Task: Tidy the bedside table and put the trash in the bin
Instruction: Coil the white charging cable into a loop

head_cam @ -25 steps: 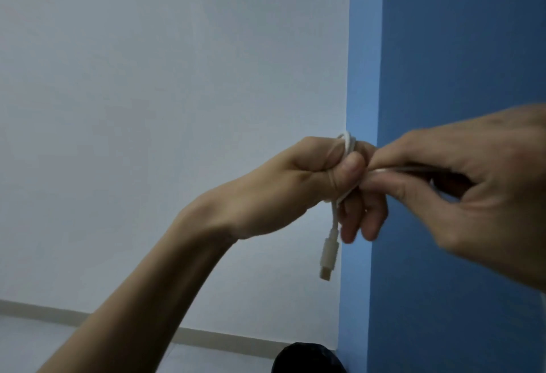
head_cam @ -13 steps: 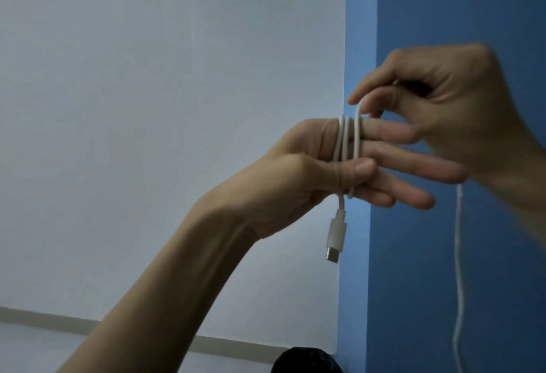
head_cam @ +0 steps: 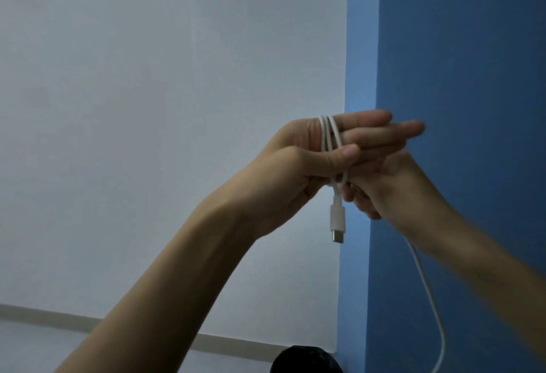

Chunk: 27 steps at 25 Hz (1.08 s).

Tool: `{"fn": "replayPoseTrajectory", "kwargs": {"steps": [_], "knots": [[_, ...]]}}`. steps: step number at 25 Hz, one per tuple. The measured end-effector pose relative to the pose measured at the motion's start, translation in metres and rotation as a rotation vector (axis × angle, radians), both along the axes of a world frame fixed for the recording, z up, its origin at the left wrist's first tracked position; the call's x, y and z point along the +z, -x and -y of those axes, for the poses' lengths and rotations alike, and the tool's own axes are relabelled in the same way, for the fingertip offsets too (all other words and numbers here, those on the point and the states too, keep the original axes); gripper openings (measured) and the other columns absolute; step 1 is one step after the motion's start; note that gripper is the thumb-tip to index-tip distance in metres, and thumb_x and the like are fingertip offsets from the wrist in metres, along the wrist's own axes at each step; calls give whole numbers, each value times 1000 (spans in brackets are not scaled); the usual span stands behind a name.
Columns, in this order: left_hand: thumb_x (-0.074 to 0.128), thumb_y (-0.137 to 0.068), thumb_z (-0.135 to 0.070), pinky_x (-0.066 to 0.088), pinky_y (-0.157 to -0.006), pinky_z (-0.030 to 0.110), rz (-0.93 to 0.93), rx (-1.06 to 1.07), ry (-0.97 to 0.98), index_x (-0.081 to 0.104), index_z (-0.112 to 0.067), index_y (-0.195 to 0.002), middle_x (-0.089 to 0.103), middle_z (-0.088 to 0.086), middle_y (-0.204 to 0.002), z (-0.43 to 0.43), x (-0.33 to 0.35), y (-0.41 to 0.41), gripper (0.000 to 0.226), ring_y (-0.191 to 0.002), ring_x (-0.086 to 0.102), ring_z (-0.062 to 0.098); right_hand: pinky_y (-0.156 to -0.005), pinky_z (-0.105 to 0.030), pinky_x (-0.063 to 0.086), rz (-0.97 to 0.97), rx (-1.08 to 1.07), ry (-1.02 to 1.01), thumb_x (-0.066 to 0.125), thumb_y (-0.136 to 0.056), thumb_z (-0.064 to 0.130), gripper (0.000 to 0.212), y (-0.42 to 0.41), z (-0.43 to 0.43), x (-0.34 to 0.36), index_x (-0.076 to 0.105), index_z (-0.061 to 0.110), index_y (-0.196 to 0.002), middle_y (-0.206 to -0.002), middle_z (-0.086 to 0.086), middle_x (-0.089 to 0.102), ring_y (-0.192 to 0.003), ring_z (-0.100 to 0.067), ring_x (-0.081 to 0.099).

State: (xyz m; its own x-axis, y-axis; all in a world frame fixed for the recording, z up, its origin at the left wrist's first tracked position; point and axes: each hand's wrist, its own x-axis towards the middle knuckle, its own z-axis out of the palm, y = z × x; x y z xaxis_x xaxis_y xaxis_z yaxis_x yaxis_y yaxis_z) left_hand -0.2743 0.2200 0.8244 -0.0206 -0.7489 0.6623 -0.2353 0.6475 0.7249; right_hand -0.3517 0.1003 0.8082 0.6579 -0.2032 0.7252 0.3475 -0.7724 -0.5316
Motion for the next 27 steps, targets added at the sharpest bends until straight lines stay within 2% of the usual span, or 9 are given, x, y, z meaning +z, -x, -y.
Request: {"fn": "replayPoseTrajectory", "kwargs": {"steps": [3,6,10,13,16,18,21,24,27], "knots": [[37,-91,10,40,-106,24,4,194,50,52,-5,-121,61,3,-126,-4,0,-10,37,-123,55,12,-38,-11,29,-108,15,109,48,-88,39,35,11,-10,-10,66,18,-68,-45,2,54,-34,-5,36],[38,-92,10,37,-109,24,124,320,69,54,-7,-121,65,-1,-124,-7,-4,-15,37,-122,55,5,-41,-7,34,-85,-53,292,52,-90,28,17,25,-13,-16,68,30,-84,-54,14,60,-40,-3,49],[42,-86,2,43,-99,17,322,464,45,60,-10,-110,72,-5,-108,-4,-11,-19,33,-111,61,0,-40,-4,29,-5,-289,745,55,-80,26,15,43,-12,-7,68,29,-72,-36,17,36,-37,3,42],[40,-92,-12,46,-84,12,381,368,-46,62,-17,-92,68,-13,-85,-3,-18,-20,22,-88,63,-2,-42,-7,27,109,-289,885,56,-79,34,17,54,-13,13,68,28,-69,-44,24,32,-35,3,32],[28,-93,-23,47,-73,18,346,70,-96,54,-3,-98,67,7,-78,-3,-24,-15,32,-69,61,16,-42,-14,35,285,-213,777,67,-79,27,12,51,-3,31,70,22,-69,-41,12,47,-44,-16,51],[33,-90,-19,48,-66,19,262,-51,-97,52,-4,-98,67,6,-76,-2,-22,-11,26,-60,59,14,-44,-18,39,350,-127,617,66,-81,20,10,39,5,33,69,21,-71,-56,-2,58,-48,-18,53],[39,-89,-1,52,-79,22,165,-139,-104,57,-3,-104,69,12,-96,1,-19,-5,24,-76,70,18,-51,-12,42,333,64,363,63,-82,13,12,21,19,24,69,19,-73,-58,1,61,-49,-10,55],[38,-87,2,54,-86,24,37,-148,-123,60,-3,-105,69,7,-108,6,-18,0,29,-83,71,17,-55,-17,51,223,262,-29,65,-70,17,10,10,27,18,75,17,-74,-62,6,68,-58,-7,64],[34,-91,-7,54,-73,18,-43,-74,-70,60,-12,-80,67,-8,-60,11,-17,7,29,-53,63,7,-41,-14,43,276,240,-82,63,-73,22,10,-1,23,11,72,19,-71,-49,-10,62,-41,-12,56]]}}
